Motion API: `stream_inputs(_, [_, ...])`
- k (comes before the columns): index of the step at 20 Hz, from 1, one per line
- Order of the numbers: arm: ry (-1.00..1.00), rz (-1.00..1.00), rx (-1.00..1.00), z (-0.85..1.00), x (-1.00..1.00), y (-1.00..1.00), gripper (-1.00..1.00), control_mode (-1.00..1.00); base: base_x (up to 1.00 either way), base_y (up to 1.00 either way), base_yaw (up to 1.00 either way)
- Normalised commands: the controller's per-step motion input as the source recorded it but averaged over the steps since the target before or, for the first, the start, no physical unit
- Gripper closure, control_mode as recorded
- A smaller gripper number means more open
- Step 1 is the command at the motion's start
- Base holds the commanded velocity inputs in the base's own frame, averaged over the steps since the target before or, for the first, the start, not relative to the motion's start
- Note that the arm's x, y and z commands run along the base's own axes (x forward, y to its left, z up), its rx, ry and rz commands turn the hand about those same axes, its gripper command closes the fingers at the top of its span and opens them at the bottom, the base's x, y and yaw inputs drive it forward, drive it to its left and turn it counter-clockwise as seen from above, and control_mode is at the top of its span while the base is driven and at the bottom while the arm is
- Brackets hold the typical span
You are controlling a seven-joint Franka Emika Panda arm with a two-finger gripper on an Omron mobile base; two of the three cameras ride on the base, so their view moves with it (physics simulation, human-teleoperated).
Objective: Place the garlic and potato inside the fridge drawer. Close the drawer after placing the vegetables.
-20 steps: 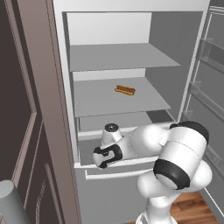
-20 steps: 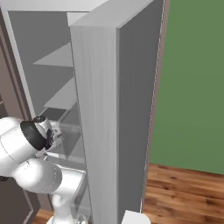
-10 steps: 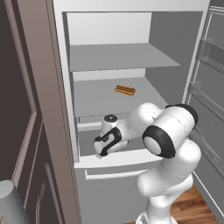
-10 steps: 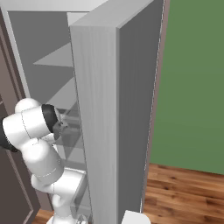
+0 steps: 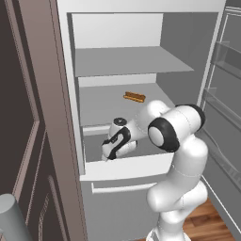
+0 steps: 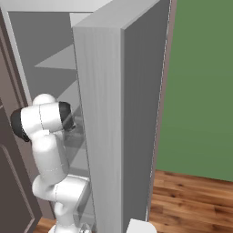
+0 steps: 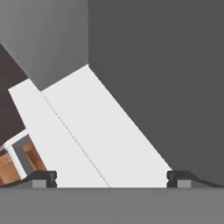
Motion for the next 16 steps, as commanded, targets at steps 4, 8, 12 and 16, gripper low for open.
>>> stream_inputs(4, [-0.02,0.0,0.02,0.0,0.33,0.0,-1.0,-1.0,0.0,0.0,0.0])
stream_inputs(8, [-0.01,0.0,0.02,0.0,0.31,0.0,-1.0,-1.0,0.0,0.0,0.0])
stream_inputs(12, [-0.03,-0.01,0.0,0.15,-0.17,0.0,-1.0,-1.0,0.0,0.0,0.0])
stream_inputs(16, [-0.01,-0.07,0.0,0.55,-0.76,0.0,-1.0,-1.0,0.0,0.0,0.0])
